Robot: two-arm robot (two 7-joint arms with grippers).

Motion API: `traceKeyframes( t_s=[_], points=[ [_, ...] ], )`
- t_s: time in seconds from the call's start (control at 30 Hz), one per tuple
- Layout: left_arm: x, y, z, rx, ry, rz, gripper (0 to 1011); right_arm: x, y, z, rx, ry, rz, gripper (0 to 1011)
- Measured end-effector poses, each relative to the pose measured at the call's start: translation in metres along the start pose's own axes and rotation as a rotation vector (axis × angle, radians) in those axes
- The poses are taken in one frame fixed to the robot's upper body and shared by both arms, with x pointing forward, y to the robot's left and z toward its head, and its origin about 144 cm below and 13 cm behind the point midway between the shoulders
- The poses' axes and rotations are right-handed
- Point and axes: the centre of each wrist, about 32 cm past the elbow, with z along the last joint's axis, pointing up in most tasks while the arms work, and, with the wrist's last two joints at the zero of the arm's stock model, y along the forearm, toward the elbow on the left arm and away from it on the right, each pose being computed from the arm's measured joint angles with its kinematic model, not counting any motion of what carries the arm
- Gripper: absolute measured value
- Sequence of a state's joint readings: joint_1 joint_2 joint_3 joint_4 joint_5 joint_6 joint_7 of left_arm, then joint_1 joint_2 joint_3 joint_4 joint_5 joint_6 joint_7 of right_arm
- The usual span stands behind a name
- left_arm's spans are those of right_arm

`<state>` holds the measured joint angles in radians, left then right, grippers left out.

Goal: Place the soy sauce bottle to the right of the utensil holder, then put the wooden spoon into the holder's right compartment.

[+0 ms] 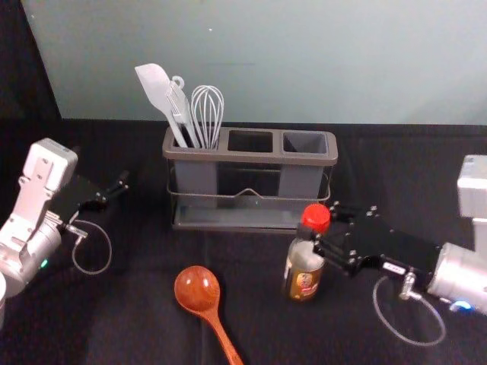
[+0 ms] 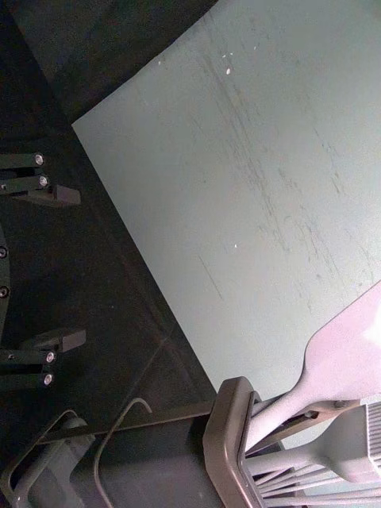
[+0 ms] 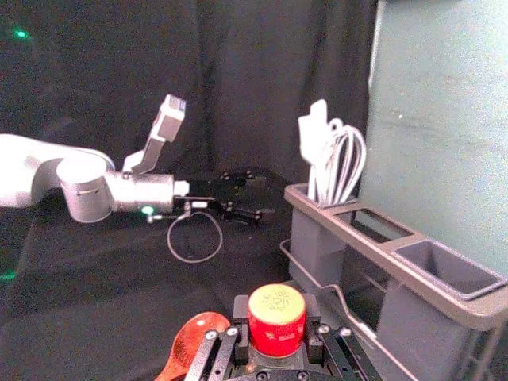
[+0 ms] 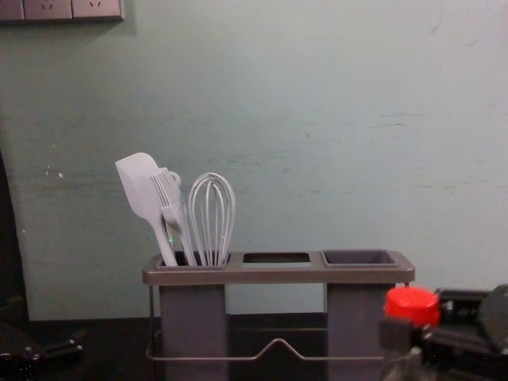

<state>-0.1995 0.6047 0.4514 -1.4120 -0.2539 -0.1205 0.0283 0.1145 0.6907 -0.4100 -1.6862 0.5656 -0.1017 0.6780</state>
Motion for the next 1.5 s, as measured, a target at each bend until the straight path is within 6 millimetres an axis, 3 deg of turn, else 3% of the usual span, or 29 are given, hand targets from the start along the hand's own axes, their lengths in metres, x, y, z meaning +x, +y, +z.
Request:
traceKeyframes(
  t_s=[0.4, 0.6, 0.8, 1.2, 1.5],
  points=[
    [0.0, 0.0, 0.0, 0.0, 0.0, 0.0, 1005, 0.004, -0.056, 0.016, 0.008, -0.048, -0.182, 383],
    [0.0, 0.0, 0.0, 0.0, 0.0, 0.0, 1005, 0.014, -0.07, 0.016, 0.004, -0.071, -0.28, 382],
    [0.0, 0.0, 0.0, 0.0, 0.0, 0.0, 1005, 0.027, -0.067, 0.011, -0.001, -0.07, -0.324, 382],
    [0.0, 0.0, 0.0, 0.0, 0.0, 0.0, 1005, 0.06, -0.04, -0.008, -0.011, -0.05, -0.347, 382],
    [0.0, 0.0, 0.0, 0.0, 0.0, 0.0, 1005, 0.07, -0.024, -0.012, 0.013, -0.056, -0.349, 382]
  ],
)
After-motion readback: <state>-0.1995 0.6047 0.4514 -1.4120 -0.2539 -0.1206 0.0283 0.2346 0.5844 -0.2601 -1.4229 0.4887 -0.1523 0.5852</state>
